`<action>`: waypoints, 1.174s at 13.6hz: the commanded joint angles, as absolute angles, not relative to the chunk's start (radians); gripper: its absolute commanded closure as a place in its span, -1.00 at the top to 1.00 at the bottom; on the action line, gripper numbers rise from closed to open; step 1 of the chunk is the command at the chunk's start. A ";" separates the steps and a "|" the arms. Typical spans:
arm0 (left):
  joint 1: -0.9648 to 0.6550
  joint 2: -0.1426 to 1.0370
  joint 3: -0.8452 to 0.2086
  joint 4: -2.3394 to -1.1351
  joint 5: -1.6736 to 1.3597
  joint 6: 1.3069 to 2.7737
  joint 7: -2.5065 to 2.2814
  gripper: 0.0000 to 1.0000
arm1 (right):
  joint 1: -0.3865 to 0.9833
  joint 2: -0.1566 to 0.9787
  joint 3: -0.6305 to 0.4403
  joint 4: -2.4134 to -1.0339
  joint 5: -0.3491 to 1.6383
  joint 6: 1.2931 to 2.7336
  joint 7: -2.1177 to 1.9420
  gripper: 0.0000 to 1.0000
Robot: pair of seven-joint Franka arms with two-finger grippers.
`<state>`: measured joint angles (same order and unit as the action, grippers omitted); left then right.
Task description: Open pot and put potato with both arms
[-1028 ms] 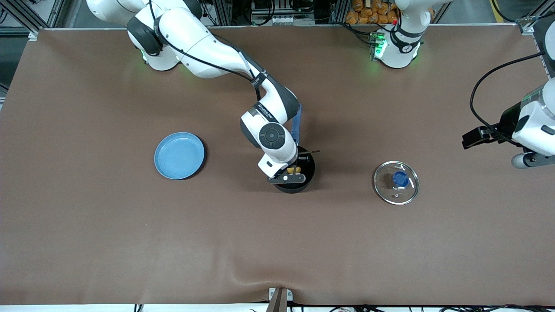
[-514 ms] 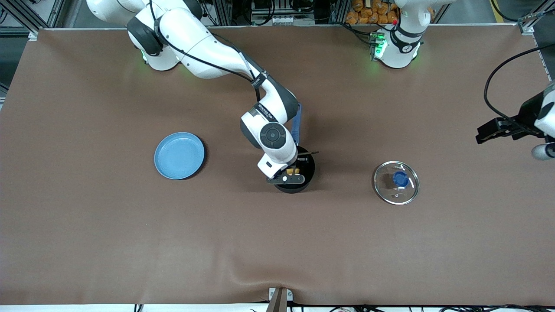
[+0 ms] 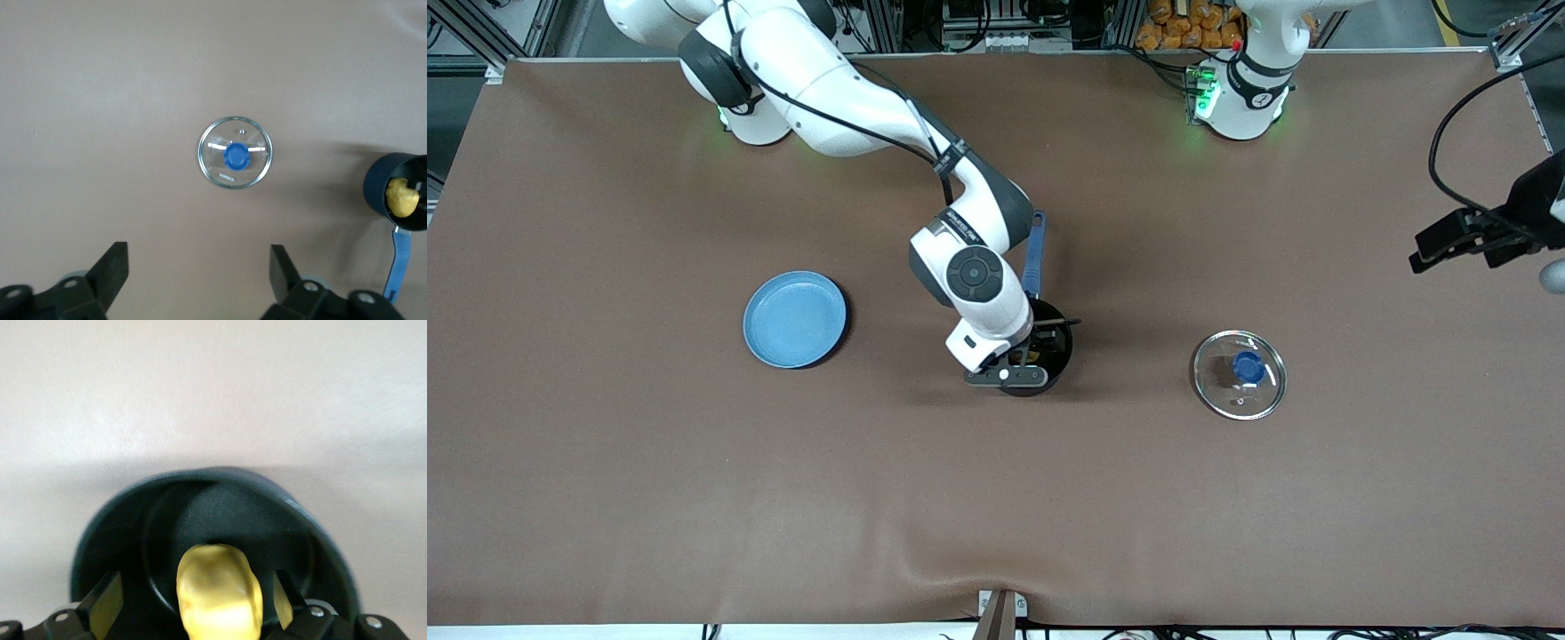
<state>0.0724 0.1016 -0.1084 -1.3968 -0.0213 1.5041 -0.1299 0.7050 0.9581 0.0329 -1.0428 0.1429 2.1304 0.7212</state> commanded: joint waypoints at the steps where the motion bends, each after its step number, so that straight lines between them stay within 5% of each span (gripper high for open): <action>1: 0.026 0.065 -0.037 -1.408 -0.046 1.479 -0.083 0.91 | 0.681 0.864 0.038 -1.034 0.124 2.051 0.741 1.00; 9: 0.035 0.083 -0.041 -1.416 -0.046 1.477 -0.075 1.00 | 0.424 0.571 0.032 -0.965 0.120 1.634 0.724 1.00; 11: 0.031 0.078 -0.040 -1.425 -0.046 1.482 -0.075 1.00 | 0.324 0.497 0.106 -0.969 0.101 1.600 0.681 1.00; 16: -0.015 0.031 -0.037 -1.554 -0.044 1.615 -0.083 1.00 | 0.103 0.391 0.132 -1.009 0.091 1.404 0.404 1.00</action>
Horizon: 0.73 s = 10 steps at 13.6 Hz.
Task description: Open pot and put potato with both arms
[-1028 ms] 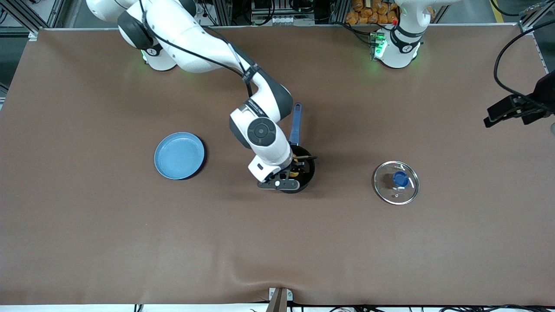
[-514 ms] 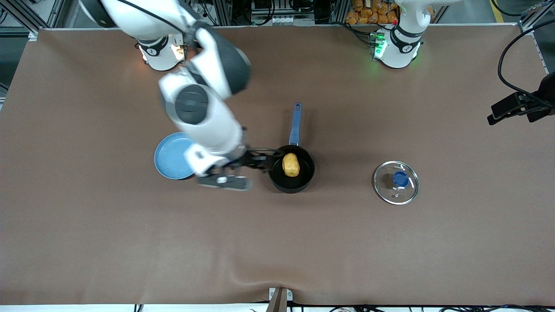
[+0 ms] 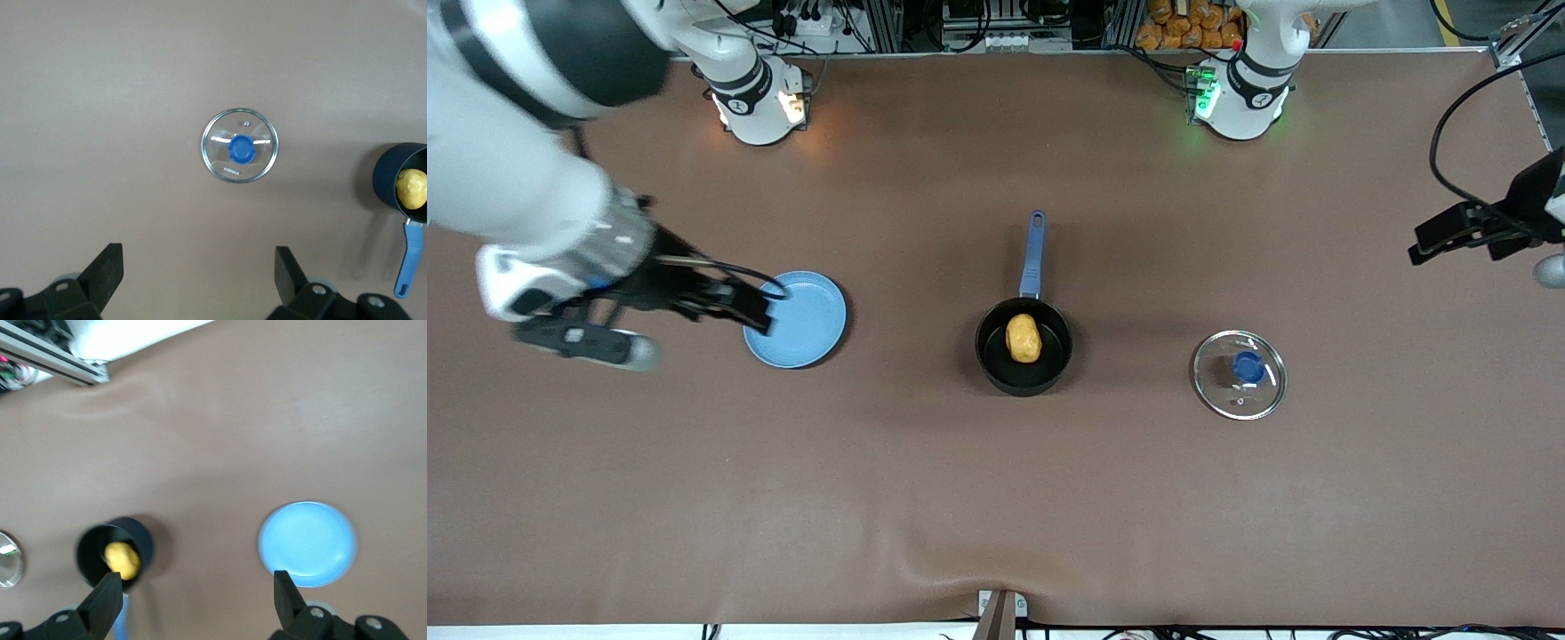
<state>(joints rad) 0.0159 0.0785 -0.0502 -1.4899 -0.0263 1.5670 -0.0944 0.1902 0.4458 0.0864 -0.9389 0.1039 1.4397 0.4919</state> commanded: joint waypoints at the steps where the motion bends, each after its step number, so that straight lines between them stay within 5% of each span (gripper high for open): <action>1: -0.021 0.022 -0.037 -1.562 -0.041 1.617 -0.080 1.00 | 0.053 0.355 0.147 -1.041 0.091 1.382 0.378 1.00; 6: -0.021 0.041 -0.040 -1.546 -0.044 1.609 -0.087 1.00 | -0.023 0.080 0.187 -1.392 -0.009 1.458 0.281 1.00; 10: -0.015 0.043 -0.041 -1.546 -0.044 1.608 -0.080 1.00 | -0.018 0.003 0.112 -1.456 -0.012 1.433 0.056 1.00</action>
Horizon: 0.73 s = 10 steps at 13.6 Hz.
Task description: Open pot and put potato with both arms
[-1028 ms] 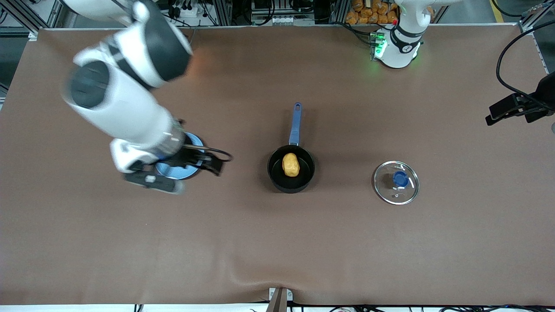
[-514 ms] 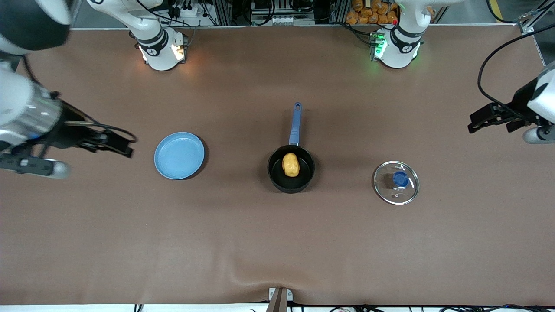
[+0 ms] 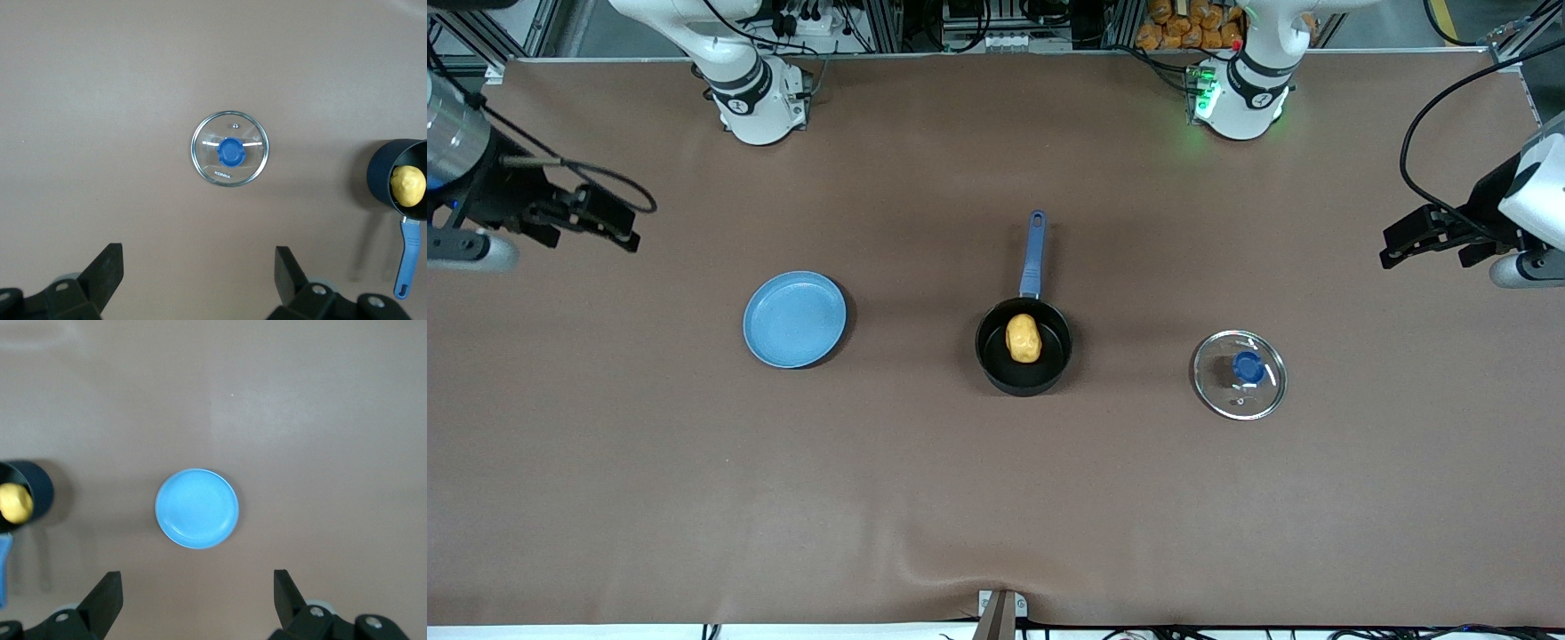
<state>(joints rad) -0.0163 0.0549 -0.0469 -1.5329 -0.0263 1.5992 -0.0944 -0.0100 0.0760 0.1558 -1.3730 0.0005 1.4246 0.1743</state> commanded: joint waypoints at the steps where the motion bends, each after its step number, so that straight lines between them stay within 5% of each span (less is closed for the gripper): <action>1: -0.015 0.041 -0.041 -1.546 -0.044 1.608 -0.080 1.00 | -0.006 -0.006 0.092 -1.471 -0.012 1.436 0.011 1.00; 10: -0.012 0.052 -0.043 -1.526 -0.048 1.614 -0.097 1.00 | 0.012 -0.003 0.031 -1.434 -0.002 1.434 -0.136 1.00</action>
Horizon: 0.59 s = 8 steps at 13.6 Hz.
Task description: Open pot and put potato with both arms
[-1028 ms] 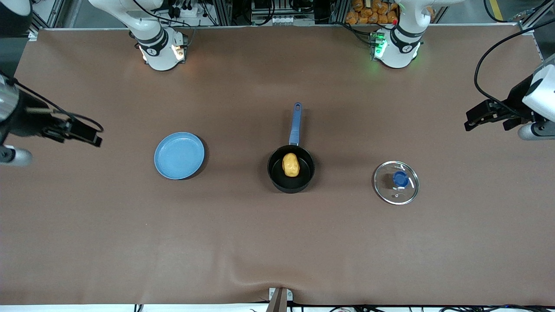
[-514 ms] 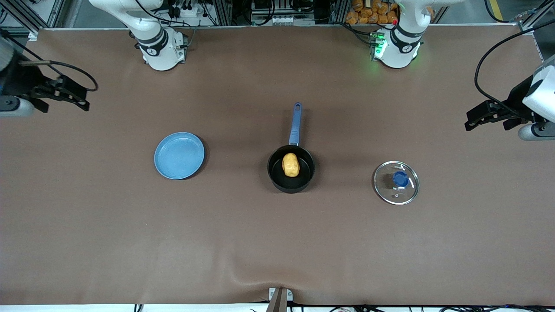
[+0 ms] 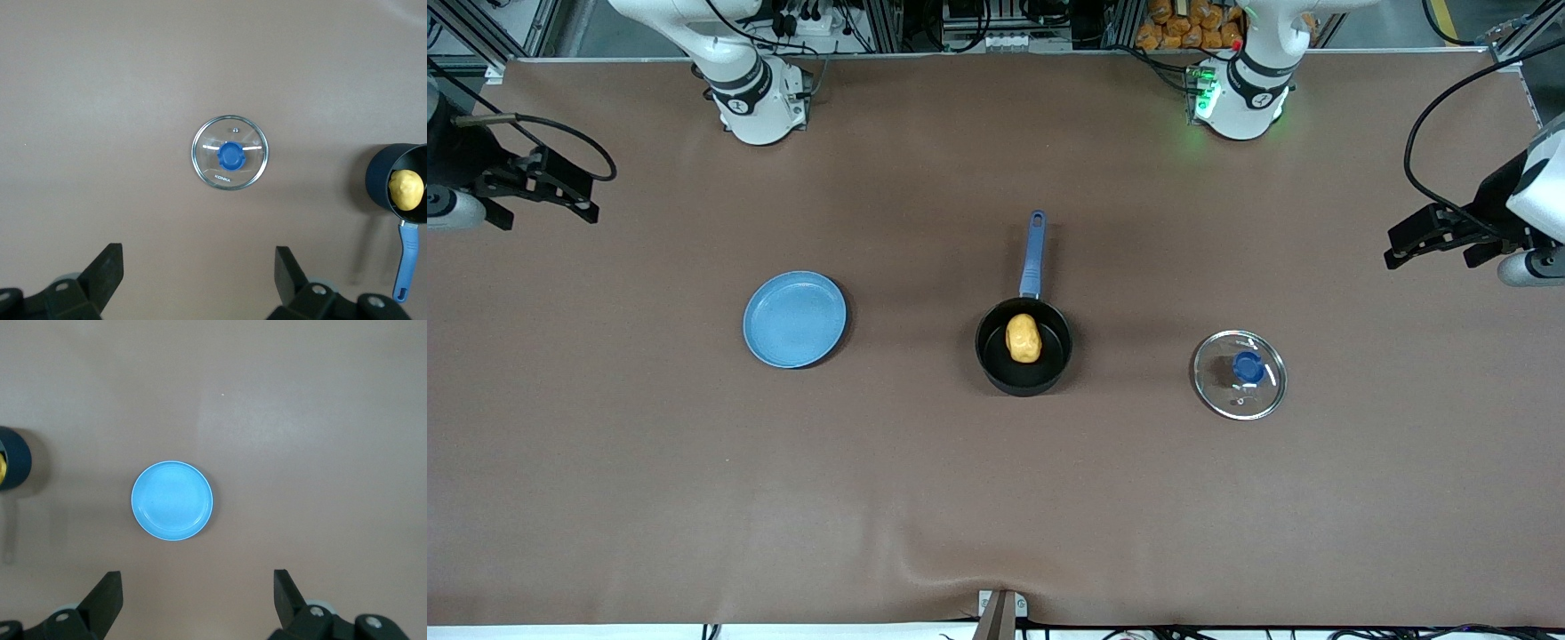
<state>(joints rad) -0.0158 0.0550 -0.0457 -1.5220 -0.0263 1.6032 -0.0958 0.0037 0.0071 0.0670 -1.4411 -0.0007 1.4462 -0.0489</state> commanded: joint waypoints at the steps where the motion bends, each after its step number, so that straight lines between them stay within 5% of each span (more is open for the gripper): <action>1: -0.012 0.049 -0.043 -1.528 -0.048 1.618 -0.097 1.00 | 0.015 -0.008 0.017 -1.443 0.000 1.424 -0.152 1.00; 8: -0.012 0.046 -0.041 -1.539 -0.057 1.626 -0.097 1.00 | 0.014 -0.008 0.020 -1.440 0.027 1.405 -0.152 1.00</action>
